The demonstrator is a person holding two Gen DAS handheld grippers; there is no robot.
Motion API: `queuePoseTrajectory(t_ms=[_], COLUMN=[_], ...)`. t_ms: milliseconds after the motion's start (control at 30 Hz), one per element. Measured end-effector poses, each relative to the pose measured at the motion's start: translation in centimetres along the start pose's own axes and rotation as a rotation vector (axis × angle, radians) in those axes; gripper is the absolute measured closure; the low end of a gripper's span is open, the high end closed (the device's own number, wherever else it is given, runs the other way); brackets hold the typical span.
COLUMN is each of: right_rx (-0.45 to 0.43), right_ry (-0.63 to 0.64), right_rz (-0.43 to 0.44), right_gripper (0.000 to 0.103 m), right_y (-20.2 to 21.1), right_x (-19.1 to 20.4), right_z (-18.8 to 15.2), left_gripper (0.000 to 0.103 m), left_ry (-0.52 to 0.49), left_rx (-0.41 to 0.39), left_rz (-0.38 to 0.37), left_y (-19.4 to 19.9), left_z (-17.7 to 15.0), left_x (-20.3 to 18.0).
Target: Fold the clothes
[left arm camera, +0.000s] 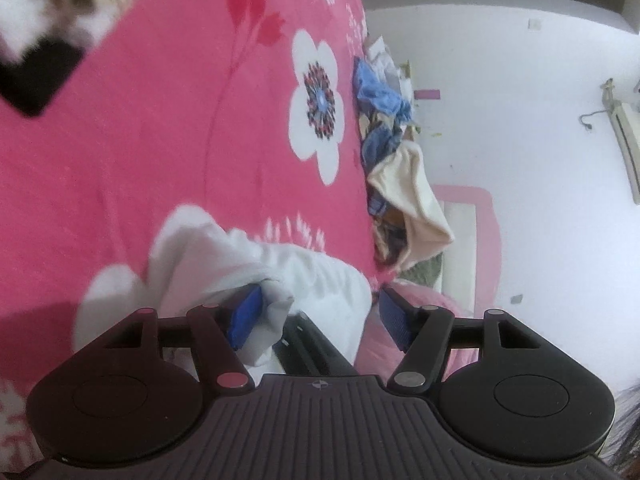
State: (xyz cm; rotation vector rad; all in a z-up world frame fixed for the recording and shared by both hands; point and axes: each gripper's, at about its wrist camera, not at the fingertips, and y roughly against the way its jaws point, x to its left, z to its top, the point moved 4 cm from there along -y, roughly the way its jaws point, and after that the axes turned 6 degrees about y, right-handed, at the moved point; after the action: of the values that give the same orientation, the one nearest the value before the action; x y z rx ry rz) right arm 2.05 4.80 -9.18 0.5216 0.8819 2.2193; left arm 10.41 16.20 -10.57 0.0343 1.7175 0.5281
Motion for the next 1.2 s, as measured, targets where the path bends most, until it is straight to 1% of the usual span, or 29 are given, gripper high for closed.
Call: queuePoseTrajectory(t_ms=[67, 100, 133, 167, 233, 267, 300, 367, 400, 433, 500, 600, 700, 767, 800, 867, 933, 967, 1000, 1100, 1200], right_rx=[0.014, 0.014, 0.012, 0.011, 0.011, 0.013, 0.014, 0.015, 0.006, -0.013, -0.058, -0.147, -0.201, -0.228, -0.242, -0.263, -0.279, -0.282, -0.284, -0.301, -0.311], right_ry=[-0.016, -0.017, -0.018, -0.023, -0.041, -0.049, -0.063, -0.108, -0.126, -0.142, -0.17, -0.166, -0.095, -0.03, 0.007, 0.061, 0.094, 0.089, 0.087, 0.103, 0.072], right_rz=[-0.017, -0.022, -0.031, -0.032, -0.015, -0.008, 0.002, 0.026, 0.043, 0.063, 0.113, 0.225, 0.302, 0.333, 0.33, 0.323, 0.323, 0.332, 0.338, 0.341, 0.355], right_gripper=[0.026, 0.03, 0.042, 0.045, 0.073, 0.078, 0.085, 0.087, 0.087, 0.087, 0.088, 0.088, 0.088, 0.088, 0.088, 0.088, 0.088, 0.088, 0.088, 0.088, 0.087], right_y=[-0.4, -0.6, -0.6, -0.7, -0.6, -0.5, -0.3, 0.4, 0.9, 1.6, 3.2, 6.5, 9.8, 11.4, 11.9, 12.4, 12.8, 12.7, 12.6, 12.3, 11.1], right_x=[-0.3, -0.6, -0.9, -1.3, -2.2, -2.7, -3.3, -4.4, -5.0, -5.5, -6.4, -7.2, -6.7, -6.0, -5.5, -5.0, -4.8, -4.9, -5.0, -5.0, -5.0], right_z=[-0.1, -0.2, -0.4, -0.5, -0.8, -0.9, -0.9, -1.1, -1.2, -1.1, -1.0, -0.5, -0.6, -0.8, -0.9, -0.9, -1.0, -1.0, -1.0, -0.7, 0.3], left_gripper=[0.038, 0.038, 0.038, 0.038, 0.038, 0.038, 0.038, 0.038, 0.038, 0.038, 0.038, 0.038, 0.038, 0.038, 0.038, 0.038, 0.038, 0.038, 0.038, 0.038, 0.038], left_ry=[-0.011, -0.014, -0.016, -0.018, -0.032, -0.052, -0.071, -0.107, -0.128, -0.156, -0.206, -0.26, -0.296, -0.306, -0.311, -0.312, -0.289, -0.27, -0.256, -0.22, -0.182], left_rx=[0.008, 0.009, 0.011, 0.013, 0.008, -0.005, -0.022, -0.066, -0.091, -0.113, -0.146, -0.14, -0.107, -0.069, -0.048, 0.01, 0.074, 0.092, 0.09, 0.024, -0.085], left_rz=[0.0, -0.004, -0.009, -0.013, -0.029, -0.05, -0.075, -0.113, -0.107, -0.085, -0.008, 0.109, 0.204, 0.231, 0.241, 0.241, 0.222, 0.209, 0.201, 0.208, 0.23], left_y=[-0.4, -0.5, -0.5, -0.5, -0.3, 0.3, 1.0, 2.6, 3.3, 3.8, 4.2, 3.1, 0.9, -0.7, -1.4, -3.3, -5.0, -5.7, -6.0, -5.4, -2.1], left_z=[-0.1, -0.1, -0.2, -0.2, -0.2, -0.2, 0.0, 0.4, 0.6, 0.8, 0.8, 0.3, 0.3, 0.8, 1.2, 2.0, 2.6, 3.0, 3.2, 4.1, 5.1], left_x=[-0.2, -0.2, -0.3, -0.4, -0.7, -1.3, -1.8, -2.7, -2.9, -3.1, -2.9, -1.7, -0.4, 0.0, 0.1, 0.2, 0.2, 0.1, 0.1, 0.2, 0.2])
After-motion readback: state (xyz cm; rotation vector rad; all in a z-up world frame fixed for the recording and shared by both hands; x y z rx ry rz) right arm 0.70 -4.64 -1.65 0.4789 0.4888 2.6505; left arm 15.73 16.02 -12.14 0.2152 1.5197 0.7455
